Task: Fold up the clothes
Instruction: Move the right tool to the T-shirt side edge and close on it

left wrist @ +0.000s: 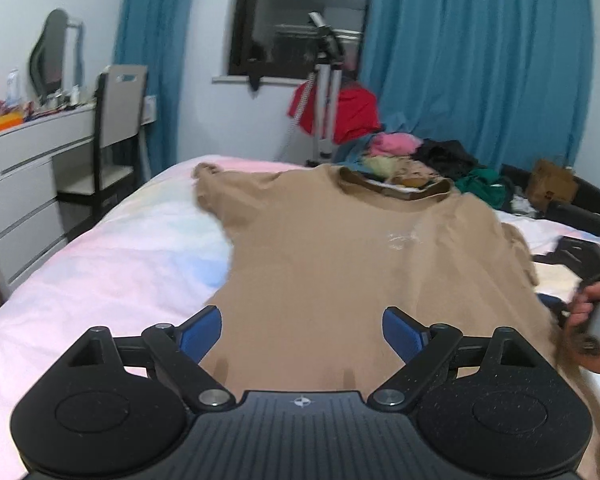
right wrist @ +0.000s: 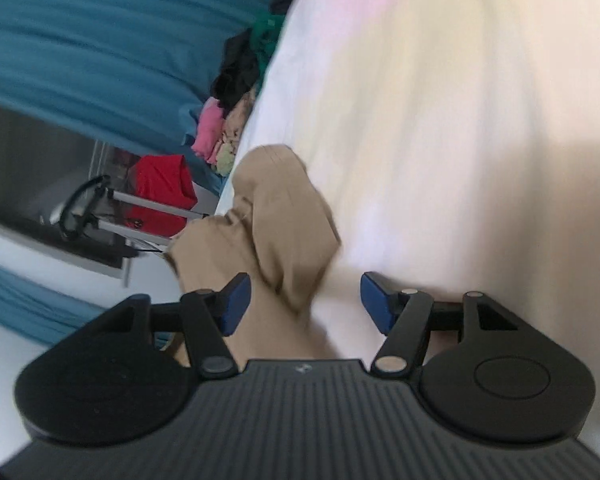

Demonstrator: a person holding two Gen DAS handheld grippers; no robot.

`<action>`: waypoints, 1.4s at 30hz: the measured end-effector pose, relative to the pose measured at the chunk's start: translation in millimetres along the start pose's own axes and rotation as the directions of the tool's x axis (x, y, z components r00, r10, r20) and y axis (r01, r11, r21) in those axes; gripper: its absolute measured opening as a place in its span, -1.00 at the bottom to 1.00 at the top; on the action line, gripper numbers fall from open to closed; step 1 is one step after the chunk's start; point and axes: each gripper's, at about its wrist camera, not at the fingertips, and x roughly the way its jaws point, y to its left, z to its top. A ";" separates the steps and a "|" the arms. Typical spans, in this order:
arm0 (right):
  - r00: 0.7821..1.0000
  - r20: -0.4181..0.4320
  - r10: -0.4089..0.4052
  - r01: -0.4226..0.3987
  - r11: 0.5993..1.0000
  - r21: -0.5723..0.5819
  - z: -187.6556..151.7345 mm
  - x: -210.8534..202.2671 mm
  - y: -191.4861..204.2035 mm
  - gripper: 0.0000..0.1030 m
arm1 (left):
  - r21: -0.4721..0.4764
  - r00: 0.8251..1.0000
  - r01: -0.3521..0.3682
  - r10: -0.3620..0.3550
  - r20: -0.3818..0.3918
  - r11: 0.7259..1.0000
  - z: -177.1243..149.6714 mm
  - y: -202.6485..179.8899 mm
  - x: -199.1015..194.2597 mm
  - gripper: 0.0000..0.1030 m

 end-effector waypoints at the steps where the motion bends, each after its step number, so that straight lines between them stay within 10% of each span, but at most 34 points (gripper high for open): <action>1: 1.000 0.016 -0.001 0.002 1.000 -0.023 1.1 7.2 2.7 0.20 | 0.003 1.000 0.014 -0.014 -0.002 1.000 1.0 -3.3 4.2 0.74; 4: 0.998 0.061 -0.004 0.010 0.996 -0.094 3.7 27.5 11.1 0.09 | 0.032 0.999 0.045 -0.045 0.006 0.998 -0.4 -13.6 13.1 0.74; 8: 0.997 0.069 -0.029 0.041 0.983 -0.179 2.1 41.3 21.1 -0.77 | 0.094 1.000 0.031 -0.031 0.003 0.995 -4.9 -25.6 26.9 0.75; 19: 0.959 0.278 -0.057 0.075 0.996 -0.053 51.4 -14.9 -2.4 -0.85 | 0.054 0.999 0.033 -0.034 0.000 0.998 -4.2 -14.9 27.6 0.75; 23: 0.978 0.208 -0.017 0.000 0.997 0.080 52.6 -12.0 -27.5 -0.73 | 0.059 0.999 0.033 -0.033 0.000 0.998 -5.8 -14.6 26.9 0.75; 27: 0.982 0.168 0.083 -0.100 0.990 0.100 41.0 -11.1 -33.3 0.31 | 0.048 0.999 0.037 -0.037 -0.003 0.998 -6.7 -15.1 25.0 0.75; 29: 0.982 0.146 0.120 -0.126 0.991 0.036 30.5 -5.8 -21.5 0.46 | 0.044 0.999 0.040 -0.040 -0.004 0.998 -7.5 -14.8 23.6 0.75; 42: 0.992 0.121 0.044 -0.001 0.941 -0.337 24.8 80.5 50.4 0.49 | 0.031 0.999 0.050 -0.050 -0.007 0.998 -6.6 -15.8 37.2 0.75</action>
